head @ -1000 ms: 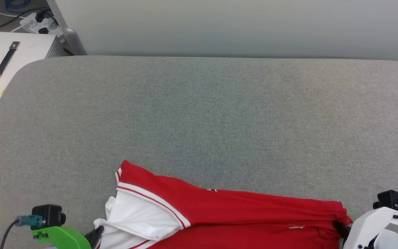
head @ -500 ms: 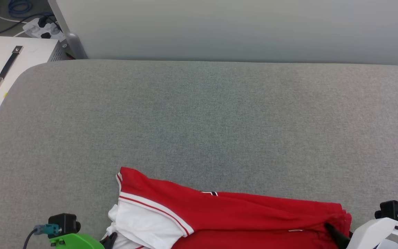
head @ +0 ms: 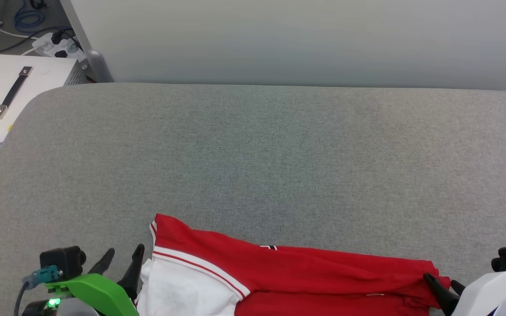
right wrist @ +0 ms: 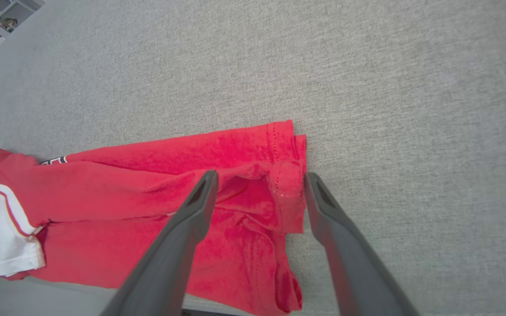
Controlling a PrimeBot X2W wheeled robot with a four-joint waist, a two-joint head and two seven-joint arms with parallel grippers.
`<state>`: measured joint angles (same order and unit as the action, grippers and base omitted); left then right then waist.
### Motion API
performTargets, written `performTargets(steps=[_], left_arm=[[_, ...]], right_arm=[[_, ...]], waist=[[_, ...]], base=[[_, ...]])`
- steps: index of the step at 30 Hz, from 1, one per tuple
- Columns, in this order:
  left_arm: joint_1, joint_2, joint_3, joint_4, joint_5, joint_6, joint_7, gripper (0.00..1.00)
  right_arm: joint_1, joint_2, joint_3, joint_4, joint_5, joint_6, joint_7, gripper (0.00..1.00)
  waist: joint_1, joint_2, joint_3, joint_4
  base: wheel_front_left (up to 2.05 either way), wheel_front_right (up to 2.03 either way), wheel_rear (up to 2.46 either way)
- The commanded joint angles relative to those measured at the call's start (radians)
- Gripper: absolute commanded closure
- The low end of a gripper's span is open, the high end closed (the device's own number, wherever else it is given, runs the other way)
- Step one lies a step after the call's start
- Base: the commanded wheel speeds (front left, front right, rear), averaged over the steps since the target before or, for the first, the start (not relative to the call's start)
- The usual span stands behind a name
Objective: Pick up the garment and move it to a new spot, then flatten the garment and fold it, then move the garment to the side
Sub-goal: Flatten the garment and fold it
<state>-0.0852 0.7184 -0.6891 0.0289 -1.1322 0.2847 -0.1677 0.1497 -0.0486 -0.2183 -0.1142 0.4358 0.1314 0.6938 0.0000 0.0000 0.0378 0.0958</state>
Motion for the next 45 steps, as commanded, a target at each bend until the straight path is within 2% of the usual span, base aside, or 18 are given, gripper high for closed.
performTargets(steps=[1,8,13,20,31,32,33,34,40,45], left_arm=[[-0.02,0.005,0.013,-0.015,0.026,0.018,-0.023,0.0],[-0.034,0.005,0.078,-0.119,0.184,0.122,-0.088,0.0],[-0.025,-0.036,0.143,-0.195,0.307,0.151,-0.093,0.0],[0.017,-0.098,0.23,-0.245,0.421,0.128,-0.094,0.0],[0.038,-0.152,0.292,-0.196,0.47,0.059,-0.094,0.0],[0.039,-0.155,0.295,-0.192,0.472,0.055,-0.094,0.0],[0.041,-0.158,0.299,-0.188,0.475,0.05,-0.094,0.0],[0.041,-0.161,0.301,-0.185,0.478,0.046,-0.094,0.0],[0.053,-0.171,0.311,-0.166,0.495,0.03,-0.094,0.0],[0.06,-0.151,0.297,-0.157,0.515,0.019,-0.09,0.0]], right_arm=[[0.016,-0.002,-0.006,-0.025,-0.01,-0.001,0.02,0.0],[0.01,-0.002,-0.093,-0.111,-0.037,-0.001,0.165,0.0],[-0.032,-0.002,-0.119,-0.094,-0.044,-0.001,0.224,0.0],[-0.068,-0.002,-0.102,-0.025,-0.029,-0.001,0.237,0.0],[-0.049,-0.002,-0.018,0.143,0.013,-0.001,0.224,0.0],[-0.046,-0.002,-0.01,0.155,0.014,-0.001,0.223,0.19],[-0.043,-0.002,-0.001,0.167,0.017,-0.001,0.221,0.66],[-0.042,-0.002,0.005,0.175,0.019,-0.001,0.218,1.0],[-0.04,-0.002,0.011,0.189,0.014,-0.001,0.182,1.0],[-0.049,-0.002,-0.022,0.176,-0.003,-0.001,0.16,1.0]], waist=[[0.0,0.0,0.0,0.001],[0.0,0.0,0.015,0.016],[0.0,0.0,0.044,0.036],[0.0,0.0,0.087,0.07],[0.0,0.0,0.124,0.086],[0.0,0.0,0.124,0.085],[0.0,0.0,0.123,0.085],[0.0,0.0,0.122,0.084],[0.0,0.0,0.096,0.082],[0.0,0.0,0.071,0.082]], base=[[0.0,0.0,0.0],[0.0,0.0,0.0],[0.0,0.0,0.0],[0.0,0.0,0.0],[0.0,0.0,0.0],[0.0,0.0,0.0],[0.0,0.0,0.0],[0.0,0.0,0.0],[0.0,0.0,0.0],[0.0,0.0,0.0]])
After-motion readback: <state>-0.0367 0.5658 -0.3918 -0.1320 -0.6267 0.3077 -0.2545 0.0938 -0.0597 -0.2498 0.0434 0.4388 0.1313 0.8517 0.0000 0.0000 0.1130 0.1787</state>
